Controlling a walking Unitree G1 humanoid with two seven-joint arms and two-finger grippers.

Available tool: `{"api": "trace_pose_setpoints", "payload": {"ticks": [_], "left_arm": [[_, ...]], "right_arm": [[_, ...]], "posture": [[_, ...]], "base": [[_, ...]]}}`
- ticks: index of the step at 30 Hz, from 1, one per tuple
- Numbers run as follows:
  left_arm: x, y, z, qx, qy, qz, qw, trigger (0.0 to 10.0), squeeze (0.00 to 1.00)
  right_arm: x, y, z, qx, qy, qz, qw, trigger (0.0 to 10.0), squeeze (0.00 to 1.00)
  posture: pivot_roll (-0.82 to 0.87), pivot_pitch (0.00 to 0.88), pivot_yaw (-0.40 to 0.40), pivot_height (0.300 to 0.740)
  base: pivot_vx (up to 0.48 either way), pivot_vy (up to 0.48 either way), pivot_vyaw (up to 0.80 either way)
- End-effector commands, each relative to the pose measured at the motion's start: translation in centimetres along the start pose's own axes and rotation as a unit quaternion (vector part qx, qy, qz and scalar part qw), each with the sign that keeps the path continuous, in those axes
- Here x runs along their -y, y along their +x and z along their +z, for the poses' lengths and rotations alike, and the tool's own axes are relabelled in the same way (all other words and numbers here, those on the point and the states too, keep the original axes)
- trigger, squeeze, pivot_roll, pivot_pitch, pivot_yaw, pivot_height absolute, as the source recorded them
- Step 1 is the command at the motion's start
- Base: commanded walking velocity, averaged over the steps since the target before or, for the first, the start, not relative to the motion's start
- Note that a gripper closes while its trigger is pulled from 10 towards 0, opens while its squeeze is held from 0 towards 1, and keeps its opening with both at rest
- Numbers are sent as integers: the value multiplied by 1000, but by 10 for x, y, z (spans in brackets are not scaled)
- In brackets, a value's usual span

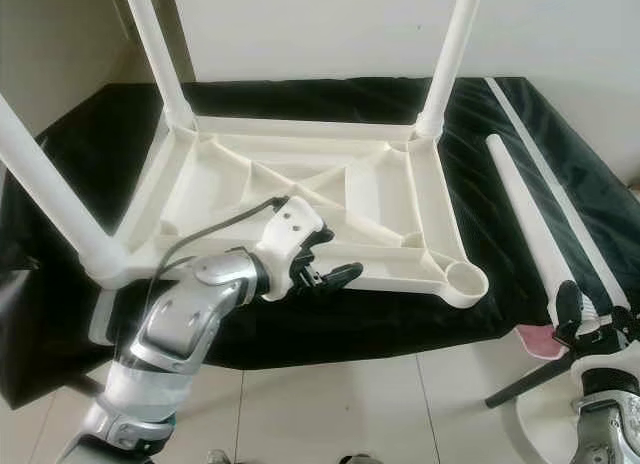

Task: Building children table

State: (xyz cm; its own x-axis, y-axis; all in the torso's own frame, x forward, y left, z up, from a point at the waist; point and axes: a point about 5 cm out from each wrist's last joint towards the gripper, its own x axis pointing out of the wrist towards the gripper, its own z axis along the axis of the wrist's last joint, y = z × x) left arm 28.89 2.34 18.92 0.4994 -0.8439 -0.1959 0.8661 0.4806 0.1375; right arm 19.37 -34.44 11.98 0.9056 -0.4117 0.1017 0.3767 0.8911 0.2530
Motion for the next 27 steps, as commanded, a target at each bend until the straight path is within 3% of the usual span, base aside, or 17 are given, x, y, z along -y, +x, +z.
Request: {"api": "trace_pose_setpoints", "payload": {"ticks": [1, 17, 27], "left_arm": [[-4, -1, 7, 13, 11, 47, 999, 10000, 0], [-2, 0, 7, 12, 11, 45, 999, 10000, 0], [-4, 0, 8, 14, 14, 48, 999, 10000, 0]], "right_arm": [[5, -2, -2, -1, 3, -6, 1000, 10000, 0], [14, -1, -19, -54, -15, 1, 998, 10000, 0], [5, 12, -27, -70, -26, 24, 997, 10000, 0]], "posture": [[-80, 82, -1, 740], [-76, 82, 1, 740], [-67, 71, -4, 740]], "base": [[0, 0, 0], [0, 0, 0], [0, 0, 0]]}}
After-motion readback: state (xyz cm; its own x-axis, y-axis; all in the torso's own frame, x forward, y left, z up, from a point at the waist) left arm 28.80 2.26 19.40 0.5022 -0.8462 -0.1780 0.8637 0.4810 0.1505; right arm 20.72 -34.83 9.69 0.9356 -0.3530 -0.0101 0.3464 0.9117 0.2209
